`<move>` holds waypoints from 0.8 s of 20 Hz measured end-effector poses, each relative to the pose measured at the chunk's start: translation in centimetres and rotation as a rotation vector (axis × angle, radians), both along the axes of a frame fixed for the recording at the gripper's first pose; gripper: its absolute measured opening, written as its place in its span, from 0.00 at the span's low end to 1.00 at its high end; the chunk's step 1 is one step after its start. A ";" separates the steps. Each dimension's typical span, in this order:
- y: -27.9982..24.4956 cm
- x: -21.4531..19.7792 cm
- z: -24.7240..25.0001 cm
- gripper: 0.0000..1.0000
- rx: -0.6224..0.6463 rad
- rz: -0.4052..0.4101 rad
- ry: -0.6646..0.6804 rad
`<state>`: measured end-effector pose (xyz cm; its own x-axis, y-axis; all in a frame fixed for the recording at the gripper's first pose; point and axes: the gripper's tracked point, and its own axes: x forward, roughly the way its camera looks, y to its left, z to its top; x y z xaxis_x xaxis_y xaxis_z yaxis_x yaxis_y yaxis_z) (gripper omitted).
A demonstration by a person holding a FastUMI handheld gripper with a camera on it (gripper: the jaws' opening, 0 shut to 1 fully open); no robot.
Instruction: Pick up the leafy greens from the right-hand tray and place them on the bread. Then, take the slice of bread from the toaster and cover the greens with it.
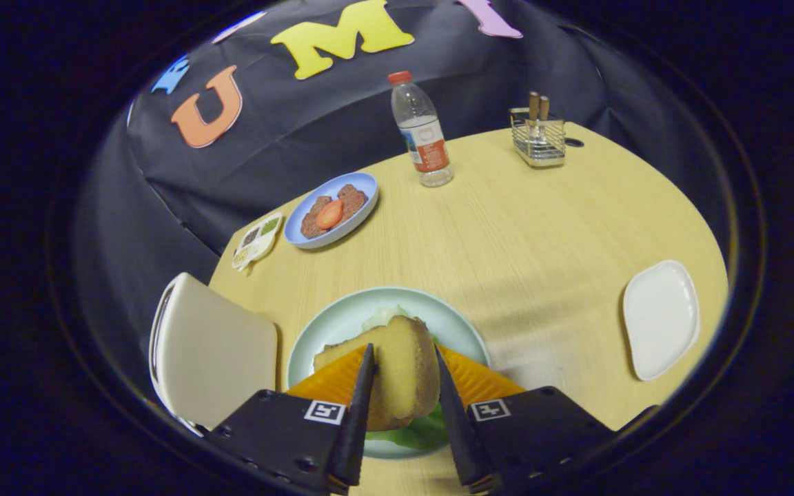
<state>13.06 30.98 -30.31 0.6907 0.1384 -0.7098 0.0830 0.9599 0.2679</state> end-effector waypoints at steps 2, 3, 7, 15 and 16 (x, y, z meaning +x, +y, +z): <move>-0.6 0.0 0.3 0.64 -0.020 -0.002 0.004; -0.9 -0.2 0.5 0.71 -0.029 -0.002 0.004; -1.5 -1.1 3.3 0.91 -0.059 0.015 -0.034; 0.0 -5.9 17.8 0.97 -0.169 0.075 -0.296; 0.1 -6.7 20.3 0.96 -0.187 0.082 -0.352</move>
